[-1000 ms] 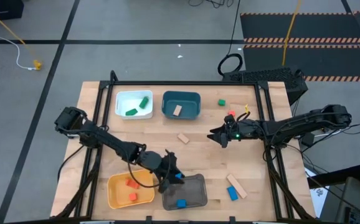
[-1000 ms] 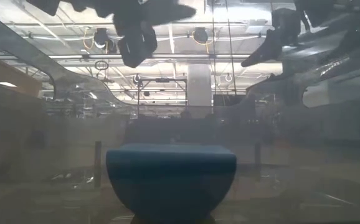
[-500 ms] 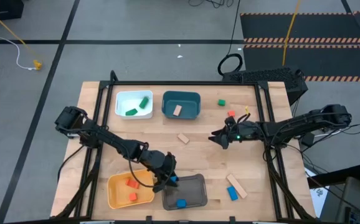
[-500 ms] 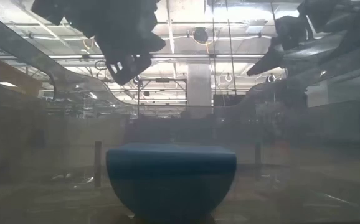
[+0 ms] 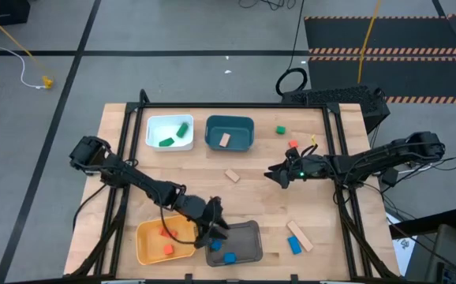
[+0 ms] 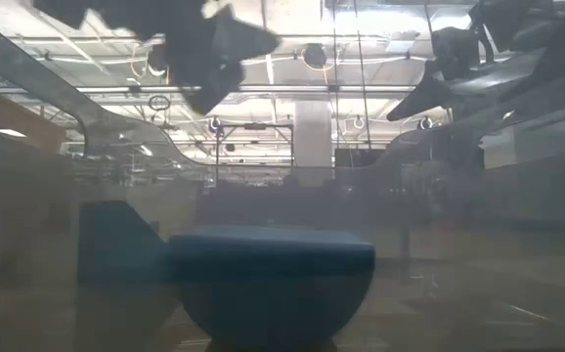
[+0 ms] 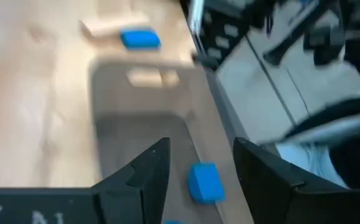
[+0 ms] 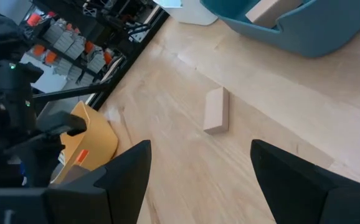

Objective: Sort & place blocks by color
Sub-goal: Put the orange block into the yellow bin

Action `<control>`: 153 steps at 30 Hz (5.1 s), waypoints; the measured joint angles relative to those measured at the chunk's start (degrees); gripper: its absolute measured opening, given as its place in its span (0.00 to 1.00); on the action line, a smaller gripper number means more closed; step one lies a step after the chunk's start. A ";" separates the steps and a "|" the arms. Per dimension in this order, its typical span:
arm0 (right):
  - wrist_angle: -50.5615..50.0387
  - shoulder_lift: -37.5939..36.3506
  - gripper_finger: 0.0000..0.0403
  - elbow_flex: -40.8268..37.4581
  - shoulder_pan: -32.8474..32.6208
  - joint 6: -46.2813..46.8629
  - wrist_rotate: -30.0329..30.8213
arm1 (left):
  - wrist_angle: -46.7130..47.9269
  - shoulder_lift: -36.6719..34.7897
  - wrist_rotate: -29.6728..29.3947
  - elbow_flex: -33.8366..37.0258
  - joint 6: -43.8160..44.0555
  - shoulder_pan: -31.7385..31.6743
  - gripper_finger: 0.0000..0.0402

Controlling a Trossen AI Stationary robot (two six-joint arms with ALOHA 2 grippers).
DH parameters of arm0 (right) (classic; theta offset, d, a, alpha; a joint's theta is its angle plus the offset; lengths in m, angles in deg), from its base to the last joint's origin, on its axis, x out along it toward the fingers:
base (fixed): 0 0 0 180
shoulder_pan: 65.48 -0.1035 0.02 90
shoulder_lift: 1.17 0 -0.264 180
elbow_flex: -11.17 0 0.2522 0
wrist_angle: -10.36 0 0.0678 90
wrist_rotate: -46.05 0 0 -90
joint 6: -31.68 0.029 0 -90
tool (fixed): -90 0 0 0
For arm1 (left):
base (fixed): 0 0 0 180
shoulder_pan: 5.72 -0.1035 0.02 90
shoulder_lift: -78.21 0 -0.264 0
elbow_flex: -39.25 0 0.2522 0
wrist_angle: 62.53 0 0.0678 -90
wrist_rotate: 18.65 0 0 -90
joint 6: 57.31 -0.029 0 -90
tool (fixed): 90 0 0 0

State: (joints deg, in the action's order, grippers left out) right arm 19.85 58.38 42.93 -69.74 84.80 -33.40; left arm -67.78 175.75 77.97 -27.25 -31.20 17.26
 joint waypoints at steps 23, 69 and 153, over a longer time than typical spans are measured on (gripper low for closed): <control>-10.99 -0.31 0.66 0.00 21.73 -17.35 5.60 | 6.14 -17.32 1.01 -0.02 -13.52 -9.54 0.35; -23.42 5.08 0.66 -1.30 25.50 -6.95 15.99 | 17.16 -22.29 0.75 0.00 -17.43 -25.93 0.34; 14.02 13.49 0.29 9.61 -6.04 -72.02 16.75 | -11.21 -3.26 0.89 0.00 13.22 -26.08 0.39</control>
State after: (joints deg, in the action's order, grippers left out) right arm 33.87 71.87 52.53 -75.78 12.78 -16.64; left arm -78.99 172.49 78.86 -27.25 -17.98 -8.82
